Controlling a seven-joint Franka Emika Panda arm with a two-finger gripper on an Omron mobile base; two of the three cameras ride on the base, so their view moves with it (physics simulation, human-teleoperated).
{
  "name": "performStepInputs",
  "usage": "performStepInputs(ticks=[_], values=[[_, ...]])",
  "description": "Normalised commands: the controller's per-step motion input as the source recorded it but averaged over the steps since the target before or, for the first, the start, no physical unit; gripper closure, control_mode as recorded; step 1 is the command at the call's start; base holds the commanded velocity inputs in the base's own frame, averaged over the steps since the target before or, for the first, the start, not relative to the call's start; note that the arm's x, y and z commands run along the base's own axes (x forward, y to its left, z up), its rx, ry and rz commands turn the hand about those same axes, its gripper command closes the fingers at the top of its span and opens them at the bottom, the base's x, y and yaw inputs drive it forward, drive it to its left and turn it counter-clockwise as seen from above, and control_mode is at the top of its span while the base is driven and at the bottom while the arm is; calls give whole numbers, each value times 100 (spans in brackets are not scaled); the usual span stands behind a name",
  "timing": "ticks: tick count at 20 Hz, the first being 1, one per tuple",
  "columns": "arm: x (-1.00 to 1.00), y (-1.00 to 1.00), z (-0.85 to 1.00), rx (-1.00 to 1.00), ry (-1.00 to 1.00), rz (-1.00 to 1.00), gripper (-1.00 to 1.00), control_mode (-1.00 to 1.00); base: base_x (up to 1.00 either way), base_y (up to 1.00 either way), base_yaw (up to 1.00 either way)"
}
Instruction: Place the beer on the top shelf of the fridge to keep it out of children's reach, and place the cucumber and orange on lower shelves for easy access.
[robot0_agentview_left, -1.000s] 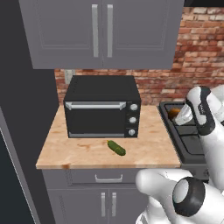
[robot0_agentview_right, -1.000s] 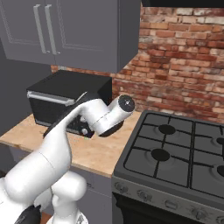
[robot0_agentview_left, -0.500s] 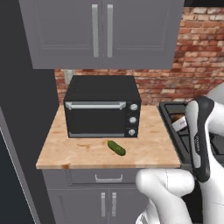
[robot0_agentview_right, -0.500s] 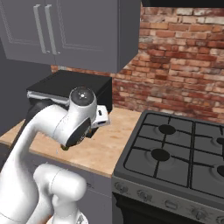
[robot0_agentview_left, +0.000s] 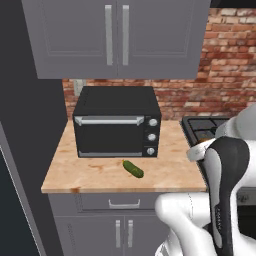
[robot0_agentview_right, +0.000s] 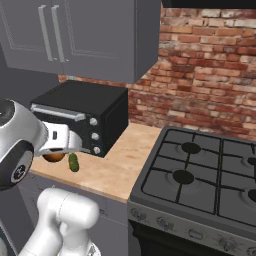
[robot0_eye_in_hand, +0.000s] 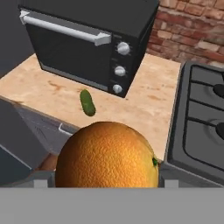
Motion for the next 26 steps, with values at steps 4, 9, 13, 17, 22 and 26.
performStepInputs(ticks=[4, 9, 13, 17, 22, 26], values=[[-82, 2, 84, -5, 0, -18, 100, -100, 0, 0, 0], [-70, 1, 71, -5, 0, -8, 100, -100, 0, 0, 0], [-36, 0, 26, -2, 0, 0, 100, -100, 0, 0, 0], [0, 0, 0, 0, 0, 1, 100, -100, 0, 0, 0], [0, 0, 0, 0, 0, 3, 100, -100, 0, 0, 0], [0, 0, 0, 0, 1, 2, 100, -100, 0, 0, 0]])
